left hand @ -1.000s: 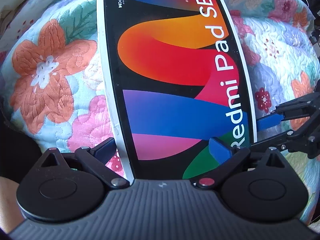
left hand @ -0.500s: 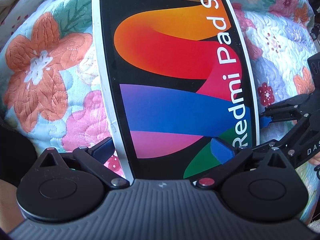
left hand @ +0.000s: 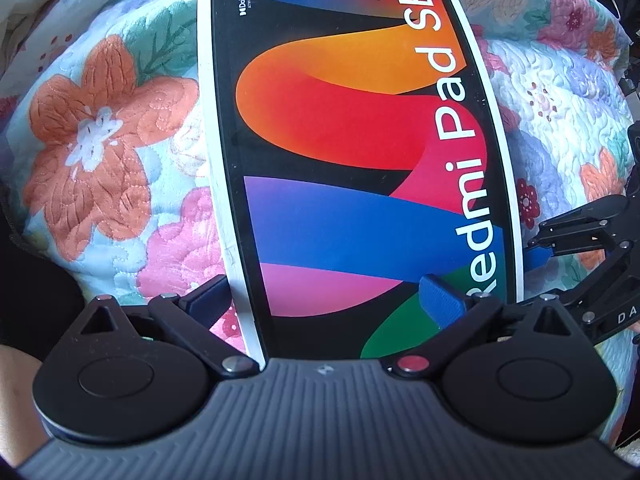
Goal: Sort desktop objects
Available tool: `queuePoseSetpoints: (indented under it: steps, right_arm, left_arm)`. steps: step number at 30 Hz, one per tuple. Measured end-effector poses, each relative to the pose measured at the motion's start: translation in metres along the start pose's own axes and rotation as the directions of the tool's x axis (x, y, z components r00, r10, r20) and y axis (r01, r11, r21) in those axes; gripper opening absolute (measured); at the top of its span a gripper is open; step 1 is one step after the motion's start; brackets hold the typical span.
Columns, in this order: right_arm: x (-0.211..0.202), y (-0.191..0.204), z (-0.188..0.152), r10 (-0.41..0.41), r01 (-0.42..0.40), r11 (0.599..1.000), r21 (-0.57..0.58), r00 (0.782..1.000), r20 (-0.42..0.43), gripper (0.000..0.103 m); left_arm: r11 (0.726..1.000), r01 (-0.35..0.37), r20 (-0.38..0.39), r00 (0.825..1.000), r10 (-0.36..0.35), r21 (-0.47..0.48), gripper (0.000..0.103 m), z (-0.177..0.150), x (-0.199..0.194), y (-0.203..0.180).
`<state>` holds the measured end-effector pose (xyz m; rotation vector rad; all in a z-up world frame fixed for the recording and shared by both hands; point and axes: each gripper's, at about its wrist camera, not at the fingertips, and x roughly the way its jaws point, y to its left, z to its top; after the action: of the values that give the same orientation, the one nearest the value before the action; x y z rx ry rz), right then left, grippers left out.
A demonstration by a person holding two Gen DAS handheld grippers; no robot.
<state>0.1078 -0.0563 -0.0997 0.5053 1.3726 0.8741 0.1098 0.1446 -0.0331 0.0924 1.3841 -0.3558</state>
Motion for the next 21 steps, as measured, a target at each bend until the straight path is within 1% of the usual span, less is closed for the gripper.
queuePoseSetpoints:
  steps: [3,10,13,14,17,21]
  right_arm:
    - [-0.004,0.002,0.001,-0.006,0.006,1.0,-0.014,1.0,-0.001,0.063]
    - [-0.008,0.009,-0.002,-0.017,0.017,0.999,-0.039,1.0,0.009,0.062]
    - [-0.013,0.003,-0.005,-0.001,0.002,1.0,-0.018,1.0,0.025,0.059]
    - [-0.014,0.002,-0.006,0.003,-0.002,1.0,-0.008,0.999,0.034,0.059]
    - [-0.017,-0.004,-0.006,-0.005,0.004,1.0,0.015,0.998,0.07,0.059]
    - [-0.019,-0.007,-0.004,-0.01,0.007,0.999,0.034,0.996,0.087,0.059]
  left_arm:
    - [1.0,-0.005,0.028,1.0,0.005,0.017,0.1,0.001,-0.007,0.0]
    - [0.996,-0.064,0.063,0.996,0.06,0.066,0.1,0.003,-0.013,-0.008]
    - [0.995,-0.031,0.096,0.995,0.022,0.099,0.098,0.009,-0.014,-0.017]
    - [0.994,-0.033,0.1,0.995,0.023,0.102,0.098,0.01,-0.014,-0.02]
    - [0.991,-0.057,0.099,0.994,0.045,0.12,0.098,0.013,-0.011,-0.027]
    - [0.984,-0.13,0.148,0.983,0.112,0.118,0.098,0.02,-0.012,-0.024]
